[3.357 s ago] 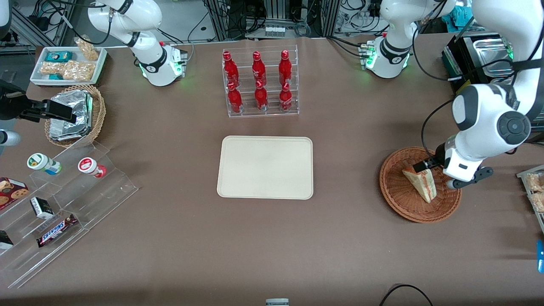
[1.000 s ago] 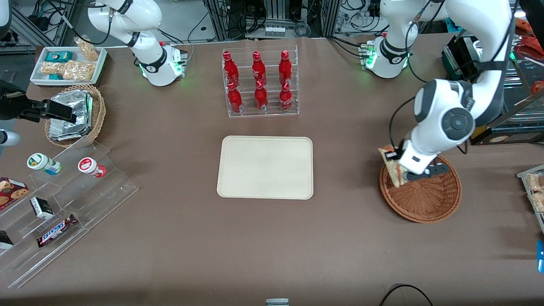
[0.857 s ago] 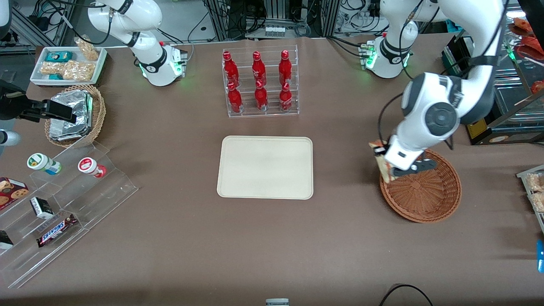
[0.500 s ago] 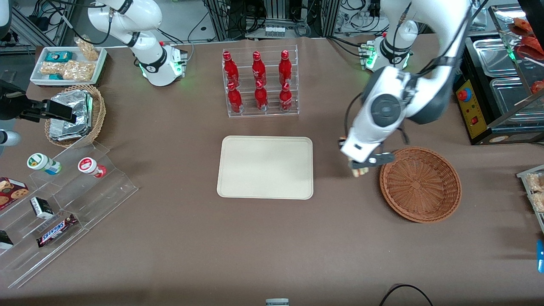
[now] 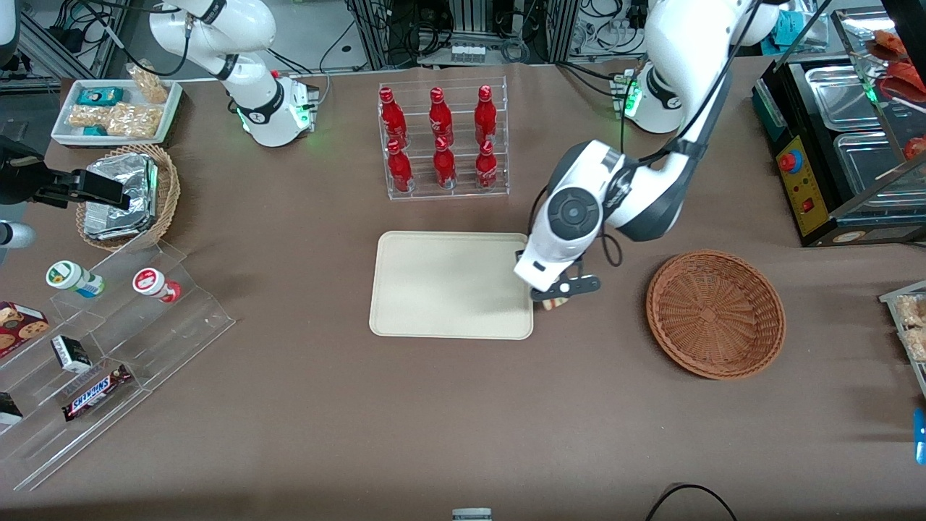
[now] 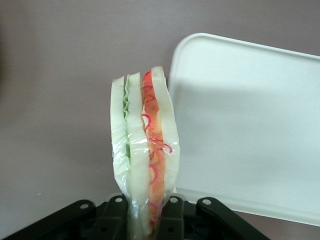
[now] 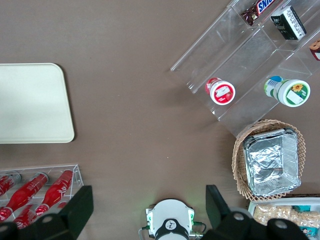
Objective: Place sandwich from basket to tray
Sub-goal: 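Lift the sandwich out of the basket and carry it over the cream tray, then lower the sandwich onto the tray and open the left gripper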
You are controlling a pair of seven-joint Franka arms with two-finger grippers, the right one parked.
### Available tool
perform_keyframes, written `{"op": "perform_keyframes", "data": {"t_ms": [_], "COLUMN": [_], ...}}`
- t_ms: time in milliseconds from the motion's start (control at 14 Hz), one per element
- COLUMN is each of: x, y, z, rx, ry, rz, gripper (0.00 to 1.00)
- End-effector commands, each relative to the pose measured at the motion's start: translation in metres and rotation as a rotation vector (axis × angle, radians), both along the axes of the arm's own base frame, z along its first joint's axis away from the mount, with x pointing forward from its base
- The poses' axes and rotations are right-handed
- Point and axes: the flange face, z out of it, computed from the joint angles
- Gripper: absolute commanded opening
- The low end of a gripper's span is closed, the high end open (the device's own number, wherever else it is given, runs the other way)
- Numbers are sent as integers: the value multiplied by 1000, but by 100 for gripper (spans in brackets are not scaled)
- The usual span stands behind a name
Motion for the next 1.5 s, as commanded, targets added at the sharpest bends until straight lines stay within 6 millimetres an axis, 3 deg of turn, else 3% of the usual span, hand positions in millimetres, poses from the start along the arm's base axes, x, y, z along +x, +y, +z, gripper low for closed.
{"op": "perform_keyframes", "data": {"t_ms": [0, 143, 357, 429, 786, 929, 1286, 1429], "x": [11, -5, -23, -20, -46, -51, -52, -53], "y": [-35, -65, -92, -103, -164, -175, -183, -183], "z": [-16, -19, -27, -26, -21, -32, -59, -60], "rx": [-23, -23, -29, -44, -97, -95, -124, -121], "ry": [15, 18, 22, 10, -37, -34, -56, -55], "rz": [-43, -95, -143, -163, -254, -267, -307, -305], "gripper": [15, 15, 14, 14, 14, 14, 15, 16]}}
